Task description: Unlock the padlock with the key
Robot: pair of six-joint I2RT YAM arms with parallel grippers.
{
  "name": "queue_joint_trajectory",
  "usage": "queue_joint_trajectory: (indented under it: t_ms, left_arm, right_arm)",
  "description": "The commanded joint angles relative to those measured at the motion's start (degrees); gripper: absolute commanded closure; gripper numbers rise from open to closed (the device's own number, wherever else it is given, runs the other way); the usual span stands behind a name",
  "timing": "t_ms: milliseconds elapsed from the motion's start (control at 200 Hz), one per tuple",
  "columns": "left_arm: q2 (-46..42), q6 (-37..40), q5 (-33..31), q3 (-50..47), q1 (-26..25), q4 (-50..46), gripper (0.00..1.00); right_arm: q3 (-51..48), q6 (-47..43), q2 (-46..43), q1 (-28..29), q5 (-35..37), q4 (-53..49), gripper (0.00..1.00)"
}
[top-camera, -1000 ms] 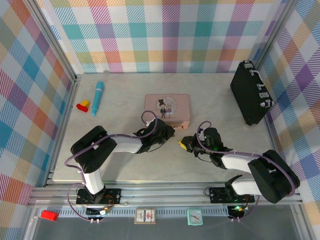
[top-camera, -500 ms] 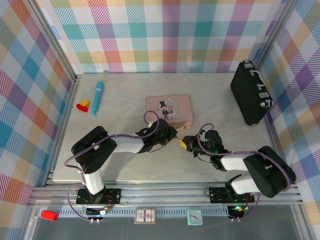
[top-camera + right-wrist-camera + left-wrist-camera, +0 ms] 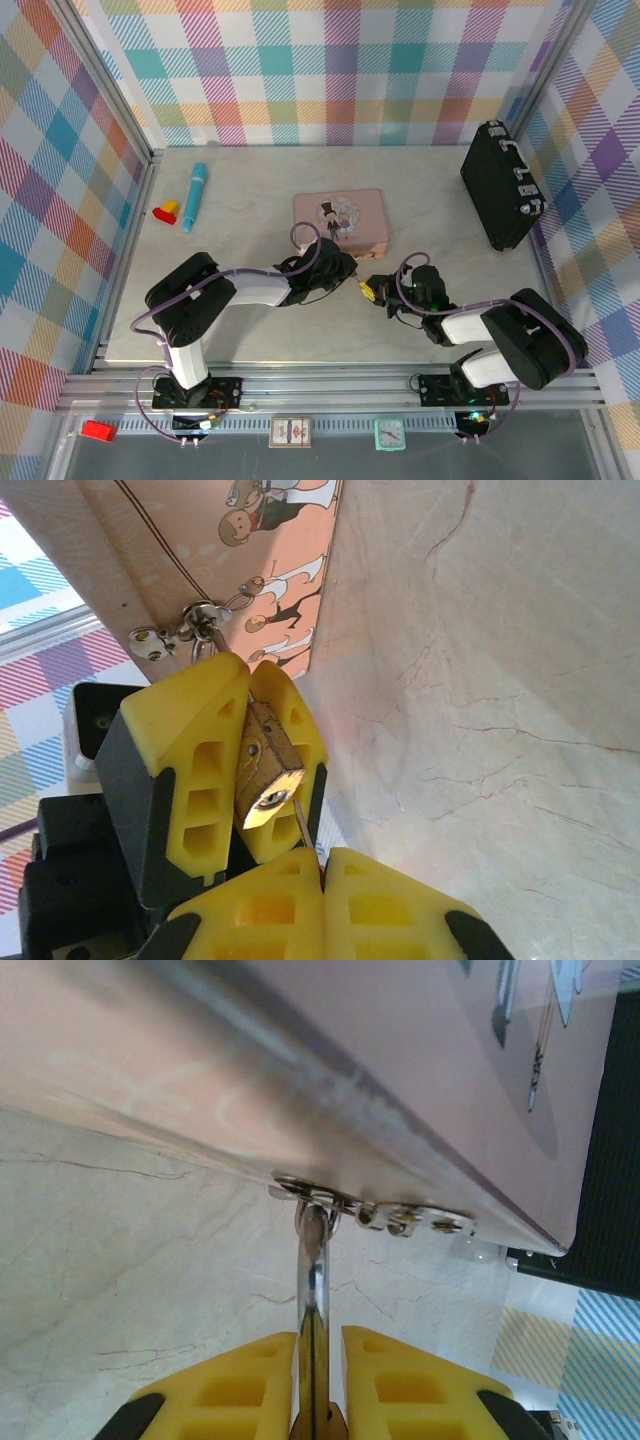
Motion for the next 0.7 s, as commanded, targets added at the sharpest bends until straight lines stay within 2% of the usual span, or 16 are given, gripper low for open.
queue_joint_trajectory:
  t_ms: [0, 515, 695]
  left_arm:
    - [-0.4, -0.1, 1.5, 2.6, -1.4, 4.4, 1.0]
    - [-0.9, -0.6, 1.0, 2.1, -1.6, 5.4, 1.0]
    - [-1.0, -0.5, 0.6, 1.9, -1.6, 5.5, 1.0]
  right_arm:
    - [-0.9, 2.0, 1.1, 0.5, 1.3, 5.3, 1.0]
    - [-1.9, 5.3, 7.5, 1.0, 2.0, 15.5, 1.0]
    - [-2.5, 5.5, 6.6, 1.0, 2.3, 15.2, 1.0]
